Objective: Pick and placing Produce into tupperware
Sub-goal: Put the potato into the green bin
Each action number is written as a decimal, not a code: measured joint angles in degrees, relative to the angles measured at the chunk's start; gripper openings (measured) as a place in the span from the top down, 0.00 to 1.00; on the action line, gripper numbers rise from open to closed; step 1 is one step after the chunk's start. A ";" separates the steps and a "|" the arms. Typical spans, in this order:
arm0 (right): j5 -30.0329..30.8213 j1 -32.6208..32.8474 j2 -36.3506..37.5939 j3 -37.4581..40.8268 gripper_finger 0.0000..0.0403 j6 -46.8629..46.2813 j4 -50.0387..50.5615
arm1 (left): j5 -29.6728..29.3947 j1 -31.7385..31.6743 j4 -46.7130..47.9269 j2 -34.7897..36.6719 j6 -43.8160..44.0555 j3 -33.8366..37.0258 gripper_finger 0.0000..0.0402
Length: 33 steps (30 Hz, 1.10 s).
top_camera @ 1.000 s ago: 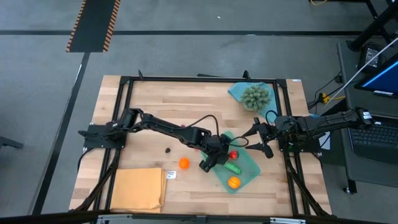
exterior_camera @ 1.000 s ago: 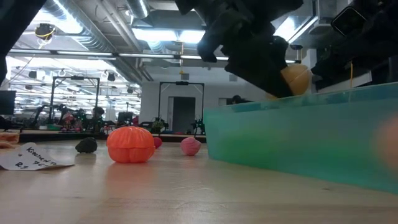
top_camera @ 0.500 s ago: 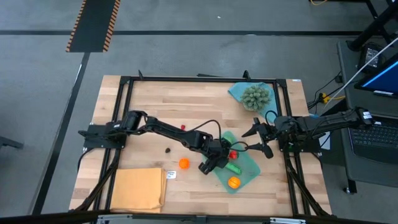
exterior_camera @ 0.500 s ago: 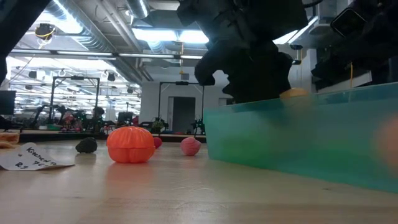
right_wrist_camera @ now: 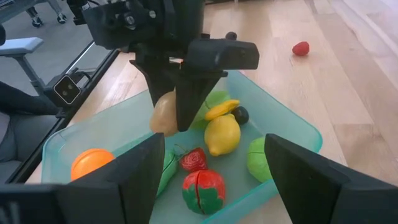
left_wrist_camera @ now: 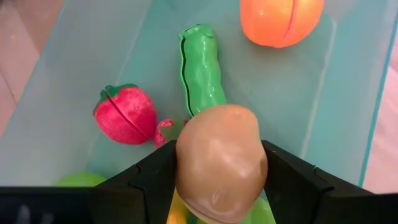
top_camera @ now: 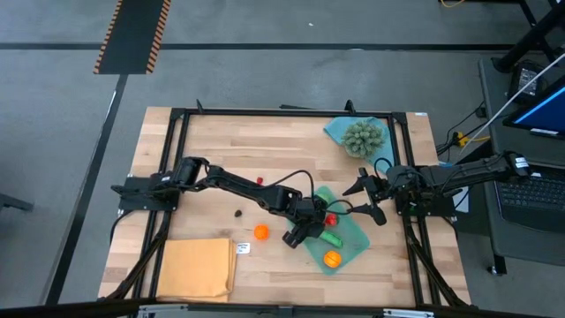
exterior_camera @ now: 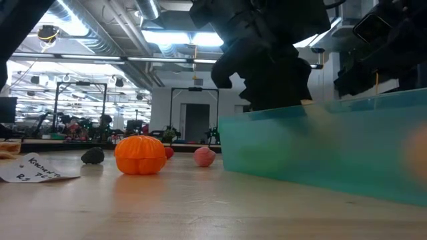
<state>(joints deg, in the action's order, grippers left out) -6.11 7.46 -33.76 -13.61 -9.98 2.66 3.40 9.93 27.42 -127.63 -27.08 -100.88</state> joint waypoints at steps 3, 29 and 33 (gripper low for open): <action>0.00 0.00 0.00 0.00 0.31 -0.02 -0.04 | -0.53 -0.02 -0.04 0.00 0.61 0.00 0.48; 0.02 0.00 0.00 0.02 0.31 -0.04 -0.27 | -6.49 0.00 0.03 0.00 4.46 0.00 0.37; 0.02 0.01 0.00 0.02 0.31 -0.02 -0.27 | -6.50 0.22 1.24 0.74 4.45 0.06 0.34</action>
<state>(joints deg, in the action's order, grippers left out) -6.09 7.47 -33.76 -13.58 -10.00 2.39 -3.09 10.15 28.66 -126.89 -22.63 -100.82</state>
